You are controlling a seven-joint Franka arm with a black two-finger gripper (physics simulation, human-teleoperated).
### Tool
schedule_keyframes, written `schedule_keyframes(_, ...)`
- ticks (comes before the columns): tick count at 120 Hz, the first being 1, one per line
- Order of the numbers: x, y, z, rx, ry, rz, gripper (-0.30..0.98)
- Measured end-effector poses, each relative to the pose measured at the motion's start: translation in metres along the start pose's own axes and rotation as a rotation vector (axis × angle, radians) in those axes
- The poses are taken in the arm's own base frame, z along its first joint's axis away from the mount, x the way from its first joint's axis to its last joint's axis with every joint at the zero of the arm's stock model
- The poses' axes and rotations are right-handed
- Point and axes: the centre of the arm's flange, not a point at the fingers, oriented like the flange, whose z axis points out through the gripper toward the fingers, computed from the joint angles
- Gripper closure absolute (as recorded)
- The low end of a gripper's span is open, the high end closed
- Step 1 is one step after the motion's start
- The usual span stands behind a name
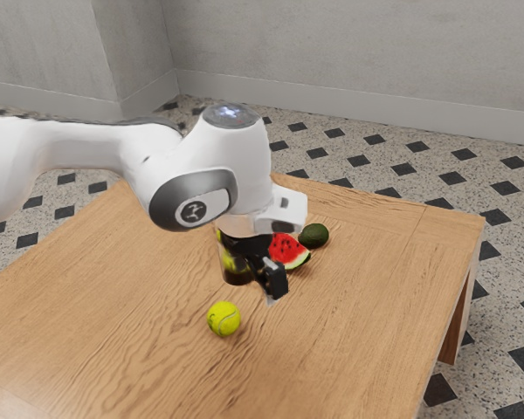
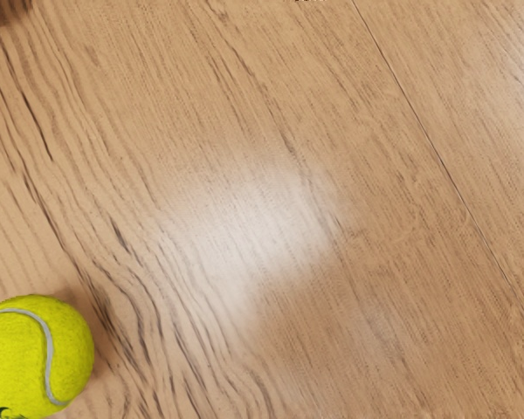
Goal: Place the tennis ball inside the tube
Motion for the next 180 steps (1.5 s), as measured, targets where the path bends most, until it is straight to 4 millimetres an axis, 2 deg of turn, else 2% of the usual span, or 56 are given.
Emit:
schedule_keyframes(5,-0.001,0.033,-0.004,-0.004,0.007,0.059,0.00)
schedule_keyframes(11,-0.003,0.058,-0.006,-0.007,0.014,0.103,0.00)
schedule_keyframes(16,-0.009,0.067,-0.006,-0.009,0.014,0.120,0.00)
schedule_keyframes(20,-0.018,0.060,-0.006,-0.009,0.013,0.106,0.00)
schedule_keyframes(22,-0.020,0.043,-0.005,-0.007,0.009,0.075,0.01)
schedule_keyframes(24,-0.020,0.016,-0.002,-0.004,0.004,0.022,0.01)
schedule_keyframes(31,-0.031,-0.119,0.012,0.014,-0.021,-0.236,0.01)
schedule_keyframes(35,-0.048,-0.179,0.017,0.023,-0.032,-0.355,0.00)
schedule_keyframes(39,-0.061,-0.212,0.020,0.029,-0.038,-0.422,0.00)
schedule_keyframes(43,-0.064,-0.221,0.024,0.033,-0.042,-0.441,0.00)
schedule_keyframes(48,-0.058,-0.211,0.027,0.034,-0.038,-0.419,0.00)
schedule_keyframes(61,-0.038,-0.159,0.027,0.032,-0.022,-0.317,0.00)
schedule_keyframes(69,-0.032,-0.143,0.031,0.029,-0.021,-0.289,0.00)
schedule_keyframes(95,-0.030,-0.144,0.041,0.019,-0.020,-0.317,0.00)
schedule_keyframes(108,-0.028,-0.144,0.057,0.001,-0.035,-0.340,0.00)
schedule_keyframes(125,-0.026,-0.141,0.069,-0.024,-0.040,-0.367,0.00)
schedule_keyframes(137,-0.022,-0.123,0.082,-0.036,-0.046,-0.354,0.00)
schedule_keyframes(152,-0.009,-0.067,0.092,-0.047,-0.037,-0.268,0.00)
schedule_keyframes(157,-0.007,-0.055,0.093,-0.049,-0.031,-0.250,0.00)
schedule_keyframes(164,-0.006,-0.053,0.096,-0.050,-0.026,-0.250,0.00)
schedule_keyframes(180,-0.005,-0.070,0.097,-0.050,-0.013,-0.282,0.00)
